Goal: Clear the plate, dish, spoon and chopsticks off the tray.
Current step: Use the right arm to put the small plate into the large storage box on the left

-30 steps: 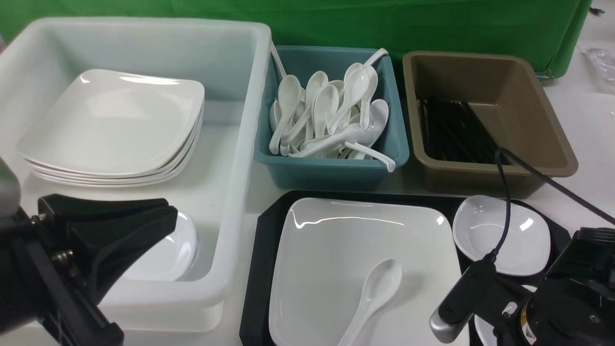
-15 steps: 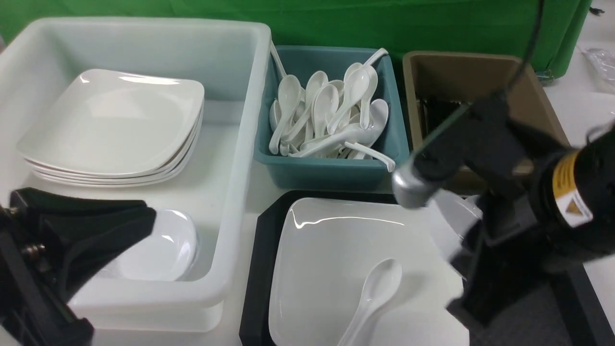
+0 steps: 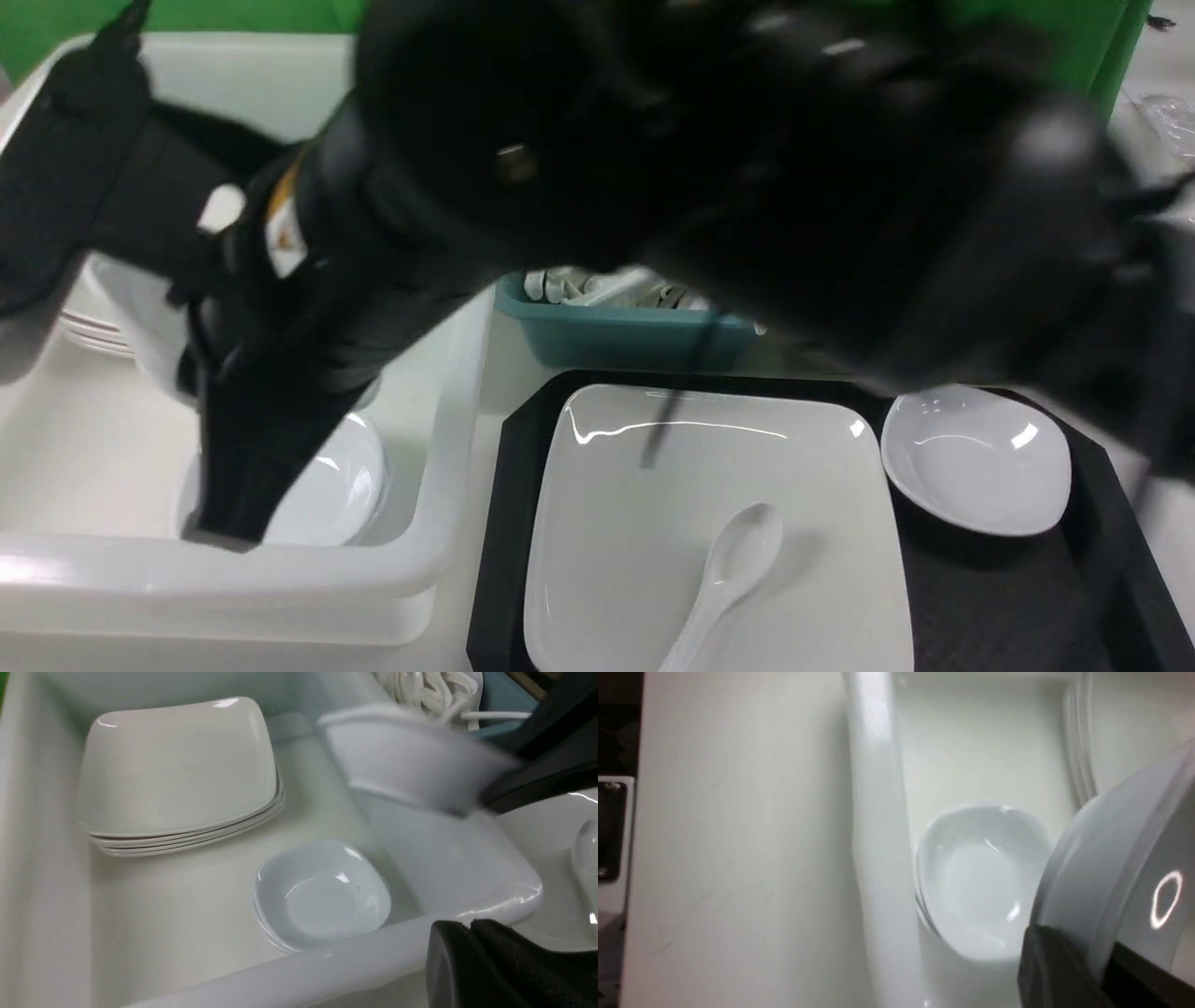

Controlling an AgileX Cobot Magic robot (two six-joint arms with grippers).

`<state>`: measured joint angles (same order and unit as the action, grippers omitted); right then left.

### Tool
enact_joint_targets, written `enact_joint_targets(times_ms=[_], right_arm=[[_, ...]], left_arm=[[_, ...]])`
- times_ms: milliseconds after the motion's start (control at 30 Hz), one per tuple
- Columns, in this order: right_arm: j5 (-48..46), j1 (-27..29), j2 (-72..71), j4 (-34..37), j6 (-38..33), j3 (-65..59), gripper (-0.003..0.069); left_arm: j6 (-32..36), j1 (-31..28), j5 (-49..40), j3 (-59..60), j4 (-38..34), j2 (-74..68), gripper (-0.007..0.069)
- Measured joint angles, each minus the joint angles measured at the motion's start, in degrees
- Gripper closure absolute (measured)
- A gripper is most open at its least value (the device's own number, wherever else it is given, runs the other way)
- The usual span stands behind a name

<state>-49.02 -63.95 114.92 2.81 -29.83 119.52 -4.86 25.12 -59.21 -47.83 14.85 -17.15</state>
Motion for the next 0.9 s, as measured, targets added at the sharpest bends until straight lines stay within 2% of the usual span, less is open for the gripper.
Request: enact_joint_targets(times_ms=[200, 367, 467, 500, 533, 600, 700, 800, 900], right_arm=[[-7.0, 0.0, 15.8, -0.4, -1.2, 16.0, 0.0602], [-7.5, 0.0, 20.7, -3.6, 0.6, 19.0, 0.0589], [-7.5, 0.0, 21.3, -4.1, 1.0, 19.0, 0.0550], [-7.5, 0.0, 21.3, -4.1, 1.0, 19.0, 0.0497], [-7.5, 0.0, 21.3, -4.1, 1.0, 19.0, 0.0482], [-8.0, 0.0, 21.3, -4.0, 1.2, 19.0, 0.0373], [-10.5, 0.0, 21.2, -4.3, 2.5, 19.0, 0.0296], [-13.6, 0.0, 20.1, -4.6, 3.6, 19.0, 0.0280], [-15.8, -0.2, 15.4, -5.5, 5.7, 18.7, 0.0302]], left_arm=[[-0.2, 0.0, -1.4, 0.0, 0.1, 2.0, 0.0608], [0.4, 0.0, -1.8, 0.0, 0.1, 2.0, 0.0608], [0.6, 0.0, -1.8, 0.0, 0.1, 2.0, 0.0608], [0.8, 0.0, -1.8, 0.0, 0.1, 2.0, 0.0608], [0.9, 0.0, -1.8, 0.0, 0.1, 2.0, 0.0608], [1.1, 0.0, -1.5, 0.0, 0.1, 2.0, 0.0608], [1.5, 0.0, -1.3, 0.0, 0.1, 2.0, 0.0608], [1.6, 0.0, -0.8, 0.0, 0.0, 2.0, 0.0608], [3.7, 0.0, 1.0, 0.0, -1.8, 2.0, 0.0608]])
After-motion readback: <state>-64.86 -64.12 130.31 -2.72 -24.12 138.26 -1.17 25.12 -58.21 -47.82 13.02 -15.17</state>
